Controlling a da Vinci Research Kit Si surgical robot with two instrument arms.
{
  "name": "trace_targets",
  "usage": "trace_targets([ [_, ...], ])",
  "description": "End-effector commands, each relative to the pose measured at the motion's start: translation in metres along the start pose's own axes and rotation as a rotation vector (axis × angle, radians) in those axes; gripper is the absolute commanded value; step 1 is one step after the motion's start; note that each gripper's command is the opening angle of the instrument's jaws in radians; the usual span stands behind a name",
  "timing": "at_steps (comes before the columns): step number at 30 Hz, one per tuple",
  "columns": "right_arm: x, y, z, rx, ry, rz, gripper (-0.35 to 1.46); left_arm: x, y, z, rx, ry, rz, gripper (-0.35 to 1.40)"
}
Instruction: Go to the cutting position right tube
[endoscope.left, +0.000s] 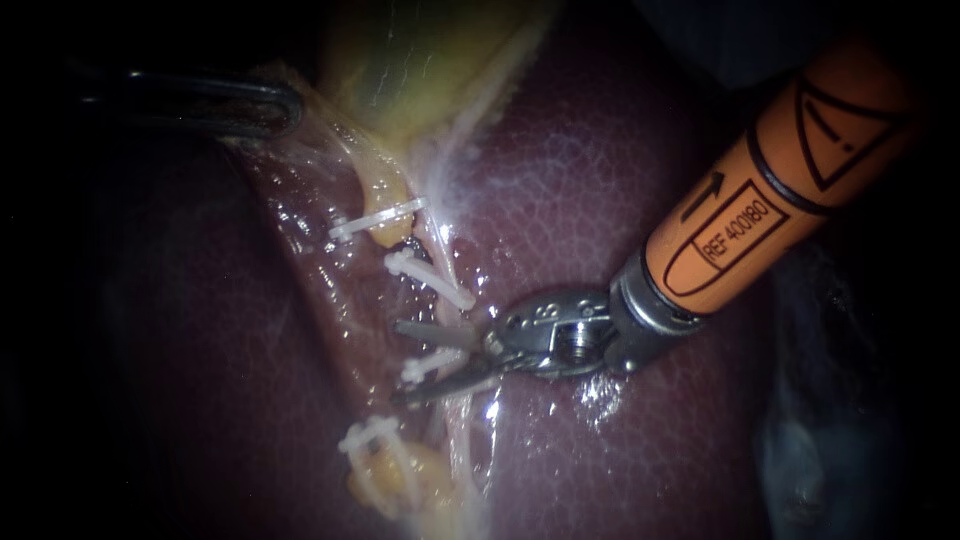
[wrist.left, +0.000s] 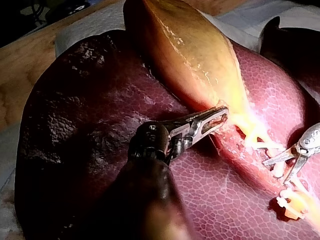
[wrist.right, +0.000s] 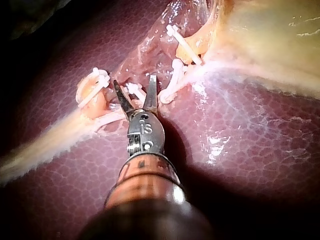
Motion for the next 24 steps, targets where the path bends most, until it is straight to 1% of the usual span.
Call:
trace_targets([
  [1, 0.0000, -0.0001, 0.0000, 0.000, 0.002, 0.000, 1.24, 0.0000, 0.0000, 0.0000, 0.000, 0.000, 0.000, -0.35],
  [4, 0.0003, -0.0004, -0.0003, 0.003, 0.002, 0.006, 1.24, 0.0000, 0.0000, 0.0000, 0.000, 0.000, 0.000, -0.35],
  [7, 0.0008, -0.0011, -0.0012, 0.009, 0.002, 0.037, 1.25, 0.0001, 0.0000, -0.0001, 0.001, 0.000, 0.000, -0.35],
  [13, 0.0017, -0.0021, -0.0041, 0.025, 0.002, 0.089, 1.25, 0.0001, 0.0001, -0.0004, 0.002, 0.001, 0.001, -0.35],
  [19, 0.0013, -0.0023, -0.0068, 0.039, -0.002, 0.148, 1.25, 0.0002, 0.0001, -0.0005, 0.003, 0.001, 0.001, -0.35],
  [24, 0.0005, -0.0018, -0.0078, 0.044, -0.005, 0.223, 1.20, 0.0002, 0.0001, -0.0005, 0.003, 0.001, 0.001, -0.35],
])
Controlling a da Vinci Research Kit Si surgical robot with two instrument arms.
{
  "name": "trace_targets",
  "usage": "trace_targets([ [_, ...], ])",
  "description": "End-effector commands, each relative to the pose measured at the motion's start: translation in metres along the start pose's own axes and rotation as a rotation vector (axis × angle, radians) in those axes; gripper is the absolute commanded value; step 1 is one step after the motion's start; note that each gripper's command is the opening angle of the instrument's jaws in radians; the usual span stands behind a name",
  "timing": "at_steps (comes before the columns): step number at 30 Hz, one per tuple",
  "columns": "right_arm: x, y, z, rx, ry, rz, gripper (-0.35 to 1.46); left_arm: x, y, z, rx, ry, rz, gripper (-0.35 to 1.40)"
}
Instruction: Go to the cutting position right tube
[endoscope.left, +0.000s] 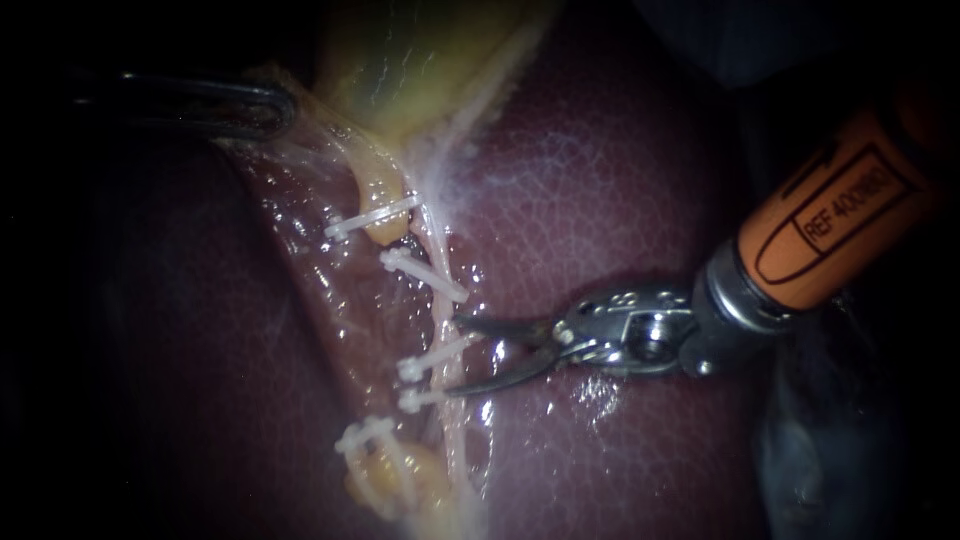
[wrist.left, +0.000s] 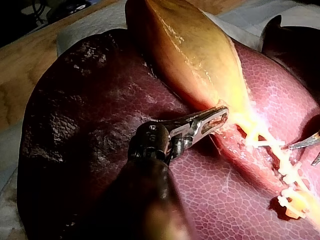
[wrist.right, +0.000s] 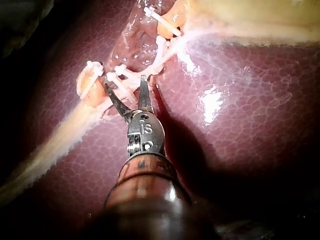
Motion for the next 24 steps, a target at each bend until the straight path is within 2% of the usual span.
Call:
trace_targets([
  [1, -0.0001, 0.0003, 0.0000, 0.001, -0.002, 0.006, 1.20, 0.0000, 0.0000, 0.0000, 0.000, 0.000, 0.000, -0.35],
  [10, -0.0006, 0.0025, 0.0008, 0.010, -0.011, 0.073, 1.18, 0.0000, 0.0000, -0.0001, 0.000, 0.000, 0.000, -0.35],
  [16, -0.0008, 0.0032, 0.0023, 0.038, -0.026, 0.088, 1.18, 0.0000, 0.0000, -0.0001, 0.000, 0.000, 0.000, -0.35],
  [19, -0.0006, 0.0032, 0.0030, 0.062, -0.019, 0.095, 1.18, 0.0000, 0.0000, -0.0001, 0.000, 0.000, 0.000, -0.35],
  [24, 0.0002, 0.0033, 0.0039, 0.132, 0.019, 0.104, 1.18, 0.0000, 0.0000, -0.0001, 0.000, 0.000, 0.000, -0.35],
])
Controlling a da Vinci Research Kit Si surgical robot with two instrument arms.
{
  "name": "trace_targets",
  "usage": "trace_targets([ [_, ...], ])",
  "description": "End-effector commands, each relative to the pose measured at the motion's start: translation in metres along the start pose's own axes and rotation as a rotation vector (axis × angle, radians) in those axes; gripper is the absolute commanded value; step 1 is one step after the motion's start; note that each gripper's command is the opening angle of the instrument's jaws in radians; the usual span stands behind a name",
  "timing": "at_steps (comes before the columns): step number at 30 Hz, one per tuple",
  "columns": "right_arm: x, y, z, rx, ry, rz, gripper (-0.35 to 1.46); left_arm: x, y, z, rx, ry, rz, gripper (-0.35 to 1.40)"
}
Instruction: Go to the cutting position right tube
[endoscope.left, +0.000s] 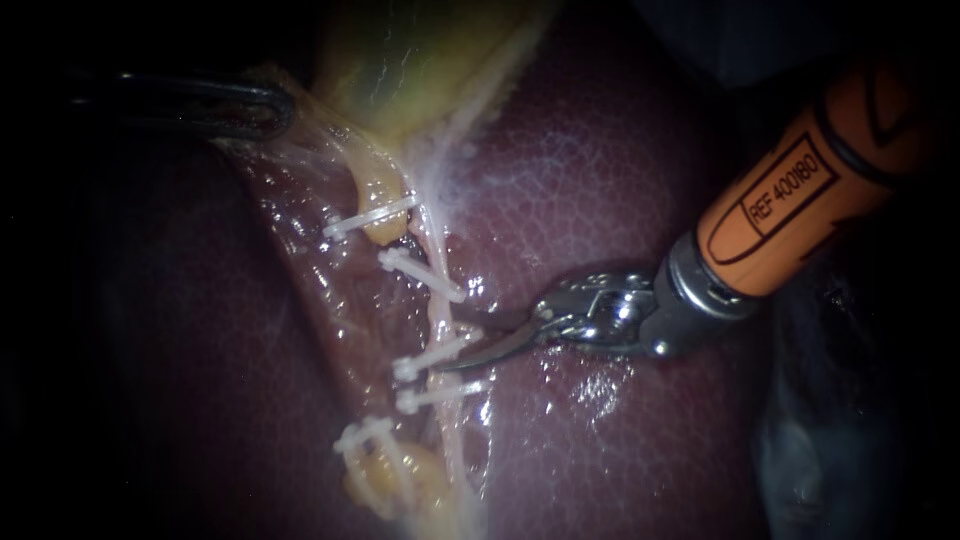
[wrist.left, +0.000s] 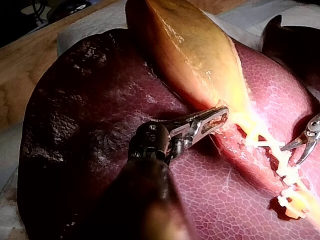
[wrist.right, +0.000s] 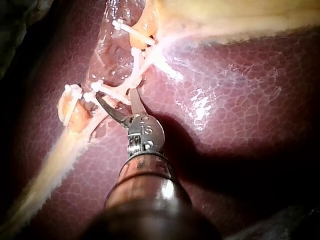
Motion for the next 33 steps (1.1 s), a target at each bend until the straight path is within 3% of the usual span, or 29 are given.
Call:
trace_targets([
  [1, 0.0002, 0.0001, 0.0002, 0.011, 0.009, -0.004, 1.18, 0.0000, 0.0000, 0.0000, 0.000, 0.000, 0.000, -0.35],
  [14, 0.0017, 0.0005, 0.0020, 0.195, 0.090, -0.008, 1.05, 0.0000, 0.0000, 0.0001, -0.001, 0.000, 0.000, -0.35],
  [18, 0.0024, 0.0007, 0.0027, 0.252, 0.145, -0.017, 1.08, 0.0000, 0.0001, 0.0002, -0.001, 0.000, 0.000, -0.35],
  [33, 0.0037, 0.0013, 0.0044, 0.350, 0.305, -0.018, 1.17, 0.0002, 0.0002, 0.0004, -0.001, 0.000, 0.001, -0.35],
])
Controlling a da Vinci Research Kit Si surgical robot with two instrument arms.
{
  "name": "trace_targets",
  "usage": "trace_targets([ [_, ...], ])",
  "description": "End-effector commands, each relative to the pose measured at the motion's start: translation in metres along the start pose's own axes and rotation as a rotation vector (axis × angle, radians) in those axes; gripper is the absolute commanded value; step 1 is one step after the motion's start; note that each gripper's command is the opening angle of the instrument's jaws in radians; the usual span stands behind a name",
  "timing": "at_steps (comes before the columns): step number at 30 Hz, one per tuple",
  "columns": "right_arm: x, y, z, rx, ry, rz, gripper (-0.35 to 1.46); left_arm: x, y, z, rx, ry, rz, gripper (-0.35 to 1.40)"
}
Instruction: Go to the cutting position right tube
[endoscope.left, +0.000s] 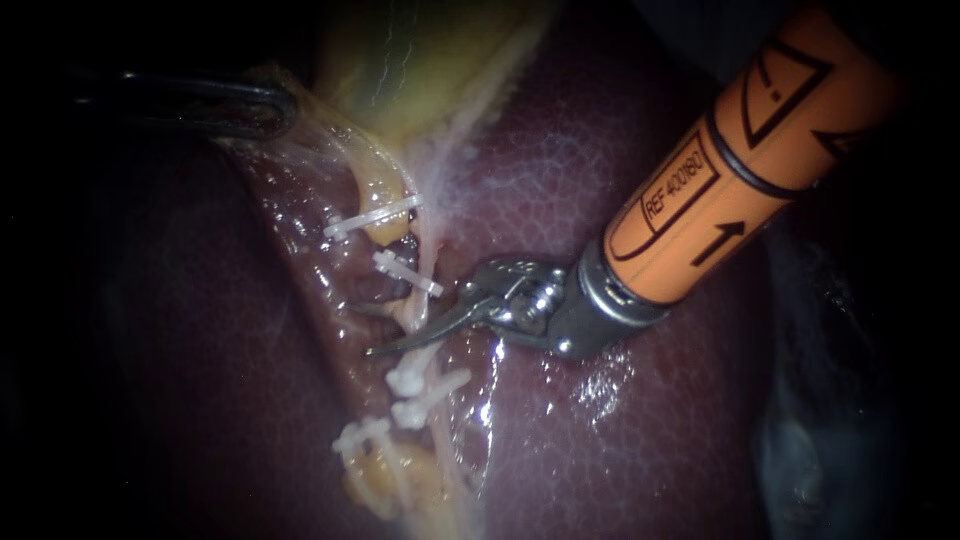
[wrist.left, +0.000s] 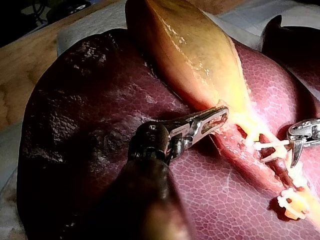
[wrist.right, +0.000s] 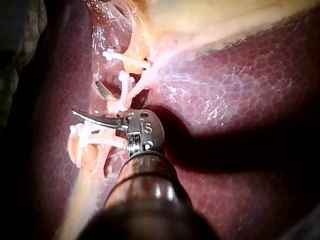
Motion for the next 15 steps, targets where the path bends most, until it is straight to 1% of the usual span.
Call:
trace_targets([
  [1, 0.0000, 0.0000, 0.0001, 0.006, 0.015, 0.000, 1.17, 0.0000, 0.0000, 0.0000, 0.000, 0.000, 0.000, -0.35],
  [5, 0.0001, 0.0000, 0.0003, 0.037, 0.036, 0.004, 1.15, 0.0000, 0.0000, 0.0002, -0.001, 0.000, 0.000, -0.35],
  [7, 0.0001, 0.0000, 0.0004, 0.054, 0.043, -0.009, 1.15, 0.0001, 0.0000, 0.0002, -0.001, 0.000, 0.000, -0.35],
  [12, 0.0002, -0.0002, 0.0009, 0.084, 0.052, -0.022, 1.15, 0.0001, 0.0001, 0.0002, -0.001, 0.000, 0.000, -0.35],
  [15, 0.0003, -0.0004, 0.0011, 0.089, 0.052, -0.028, 1.15, 0.0001, 0.0001, 0.0003, -0.001, 0.000, 0.000, -0.35],
])
